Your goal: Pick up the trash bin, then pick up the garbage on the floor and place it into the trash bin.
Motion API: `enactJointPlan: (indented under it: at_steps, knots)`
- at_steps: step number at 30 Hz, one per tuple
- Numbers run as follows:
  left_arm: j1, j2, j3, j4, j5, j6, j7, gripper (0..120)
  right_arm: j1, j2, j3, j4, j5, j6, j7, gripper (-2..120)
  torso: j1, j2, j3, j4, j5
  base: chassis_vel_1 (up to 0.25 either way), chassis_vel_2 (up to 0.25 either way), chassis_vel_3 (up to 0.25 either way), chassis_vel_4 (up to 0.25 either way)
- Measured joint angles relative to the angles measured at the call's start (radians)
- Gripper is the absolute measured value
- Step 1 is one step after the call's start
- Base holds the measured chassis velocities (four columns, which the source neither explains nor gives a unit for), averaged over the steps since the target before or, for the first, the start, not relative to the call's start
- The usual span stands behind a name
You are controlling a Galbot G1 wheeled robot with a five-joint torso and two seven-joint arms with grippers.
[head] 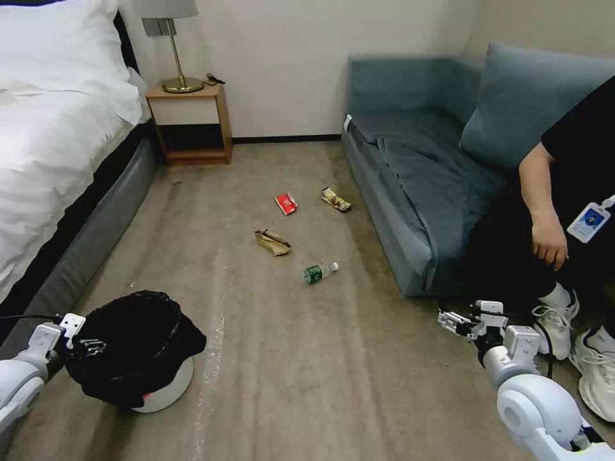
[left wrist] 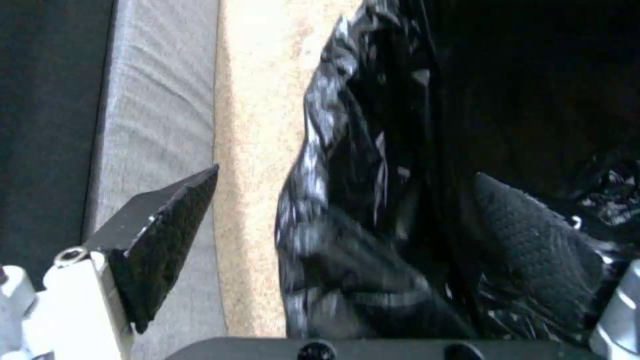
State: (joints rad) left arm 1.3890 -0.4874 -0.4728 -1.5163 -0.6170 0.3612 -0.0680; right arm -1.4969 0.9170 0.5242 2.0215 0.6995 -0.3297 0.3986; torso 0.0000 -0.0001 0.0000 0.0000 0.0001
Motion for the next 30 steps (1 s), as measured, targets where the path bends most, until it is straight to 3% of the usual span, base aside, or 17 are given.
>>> enactJointPlan:
  at_steps: [8,14,18,19,23,30]
  knots:
    - [-0.109,-0.015,0.083,0.059,0.015,0.009,0.000,88,-0.017,0.016,-0.003,-0.004,-0.013,0.001,0.000,100,0.000,0.000,0.000,-0.0001,0.0000,0.000,0.000,0.000,0.000]
    - [-0.214,-0.055,0.163,0.141,0.038,0.010,0.010,64,-0.034,0.027,-0.003,0.004,-0.022,0.002,0.001,100,0.000,0.000,0.000,0.0000,-0.0001,0.000,0.000,0.000,0.000]
    - [-0.229,-0.062,0.172,0.152,0.043,0.009,0.010,60,-0.037,0.028,-0.002,0.007,-0.023,0.002,0.001,100,0.000,0.000,0.000,0.0001,0.0003,0.000,0.000,0.000,0.000]
    - [-0.245,-0.069,0.187,0.165,0.051,0.001,0.008,48,-0.050,0.029,0.004,0.013,-0.026,0.003,0.002,100,0.000,0.000,0.000,0.0002,0.0013,0.000,0.000,0.000,0.000]
    - [-0.247,-0.063,0.198,0.163,0.054,-0.010,0.015,39,-0.068,0.032,0.017,0.014,-0.037,0.012,0.000,100,0.000,0.001,0.000,0.0003,0.0017,0.000,0.000,0.000,0.000]
    - [-0.247,-0.065,0.203,0.163,0.058,-0.019,0.015,38,-0.068,0.039,0.019,0.009,-0.044,0.015,-0.001,100,0.000,0.001,0.000,0.0004,0.0009,0.000,0.000,0.000,0.000]
